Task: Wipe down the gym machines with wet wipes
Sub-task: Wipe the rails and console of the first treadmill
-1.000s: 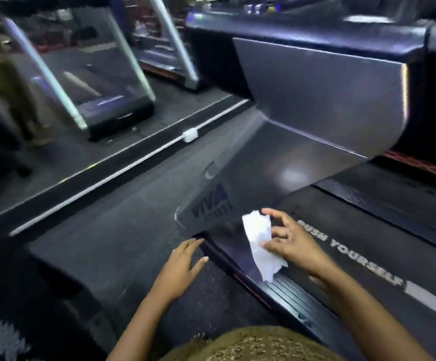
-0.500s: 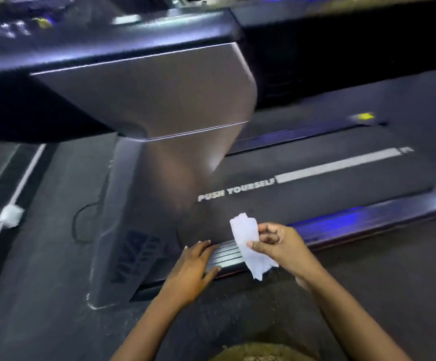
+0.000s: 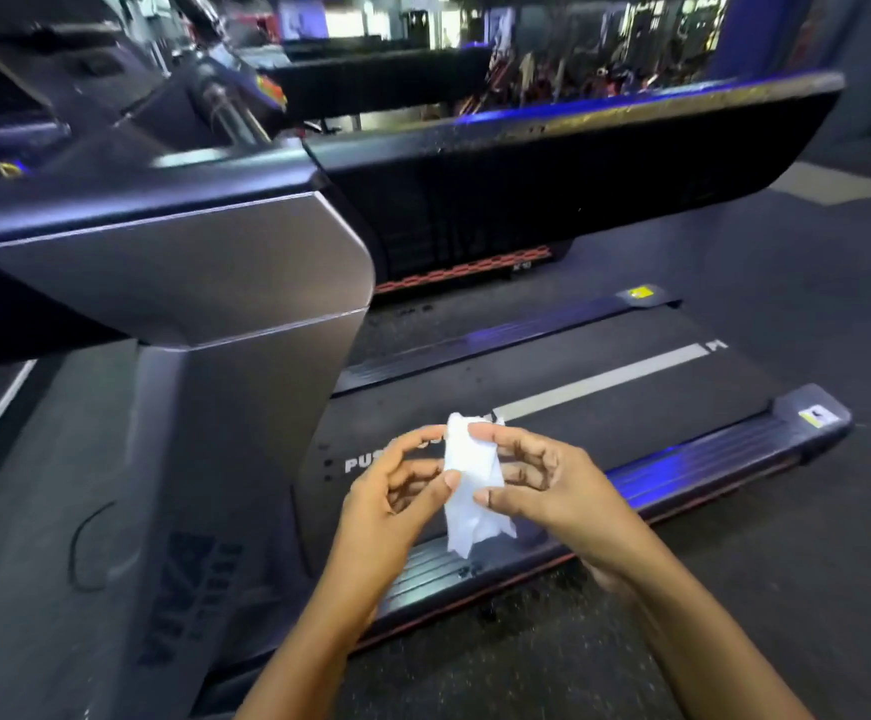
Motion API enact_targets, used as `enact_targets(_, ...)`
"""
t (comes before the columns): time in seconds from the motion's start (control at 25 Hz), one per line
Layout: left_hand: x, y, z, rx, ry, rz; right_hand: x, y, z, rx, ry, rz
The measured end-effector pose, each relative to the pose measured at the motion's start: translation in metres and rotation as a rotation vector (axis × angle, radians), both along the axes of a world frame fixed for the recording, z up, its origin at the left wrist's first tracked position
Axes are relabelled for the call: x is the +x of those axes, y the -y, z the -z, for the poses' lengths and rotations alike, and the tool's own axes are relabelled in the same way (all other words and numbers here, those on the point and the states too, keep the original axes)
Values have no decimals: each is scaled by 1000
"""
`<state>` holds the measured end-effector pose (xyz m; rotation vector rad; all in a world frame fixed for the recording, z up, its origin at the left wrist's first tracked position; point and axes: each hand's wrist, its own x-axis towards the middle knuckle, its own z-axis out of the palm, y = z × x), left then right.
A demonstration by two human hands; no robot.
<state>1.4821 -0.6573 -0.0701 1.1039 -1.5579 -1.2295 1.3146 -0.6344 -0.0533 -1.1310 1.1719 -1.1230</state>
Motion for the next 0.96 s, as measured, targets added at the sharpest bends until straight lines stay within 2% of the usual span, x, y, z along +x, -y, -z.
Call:
enact_targets(0.12,-11,-1,-25,-100,-17,-36,-7,-1,-19,-54,-50,-9)
enact_targets(0.28,-14,2,-32,-198,117,-150,-16,2,-29,-175,-207,11)
enact_targets(0.4,-14,-2,-35,-457,316,-195,-19,-3,-33,-270,-349,55)
enact_targets(0.48,-14,-2,-36,-628,377,-228,-20,-5,-35,-348,-403,106)
enact_targets(0.68,-13,-2,-54,-608,266,-242,-17,-1,-33,-367,-253,151)
enact_targets(0.88,26,29,-109,-1017,650,-279,-13,14,-47,-373,3,205)
enact_targets(0.96,44,51,-133,-1153,811,-269,-13,23,-56,-409,27,231)
